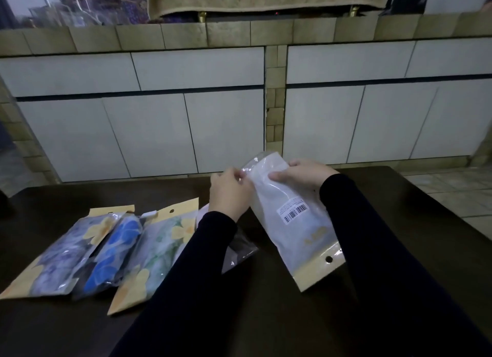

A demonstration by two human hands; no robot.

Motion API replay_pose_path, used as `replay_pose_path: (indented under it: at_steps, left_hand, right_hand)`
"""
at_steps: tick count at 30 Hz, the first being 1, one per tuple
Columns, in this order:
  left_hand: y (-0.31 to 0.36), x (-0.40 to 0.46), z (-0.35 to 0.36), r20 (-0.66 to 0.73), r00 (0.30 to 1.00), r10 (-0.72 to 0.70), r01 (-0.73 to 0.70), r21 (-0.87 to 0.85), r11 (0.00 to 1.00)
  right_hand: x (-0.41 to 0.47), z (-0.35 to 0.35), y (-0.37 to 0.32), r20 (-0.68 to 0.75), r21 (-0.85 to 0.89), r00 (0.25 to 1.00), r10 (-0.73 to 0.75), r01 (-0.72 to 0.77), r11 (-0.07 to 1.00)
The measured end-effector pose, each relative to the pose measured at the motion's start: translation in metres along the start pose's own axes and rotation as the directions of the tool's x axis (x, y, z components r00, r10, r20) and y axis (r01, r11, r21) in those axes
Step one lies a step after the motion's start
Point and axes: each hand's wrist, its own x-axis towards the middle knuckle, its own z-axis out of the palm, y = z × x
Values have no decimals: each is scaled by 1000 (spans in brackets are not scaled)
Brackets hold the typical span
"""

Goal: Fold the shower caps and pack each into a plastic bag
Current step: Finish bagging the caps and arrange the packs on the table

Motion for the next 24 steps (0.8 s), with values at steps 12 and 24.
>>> replay_pose_path:
  at_steps: [12,24]
  left_hand:
    - [14,-25,-24,224,974,15,163,-751,640]
    - [-1,-34,-42,105,938,330,-208,-589,781]
  right_hand:
    - [-23,-3,-16,-23,278,960,-281,276,920]
    - [-32,3,-16,142,370,947,-287,218,903]
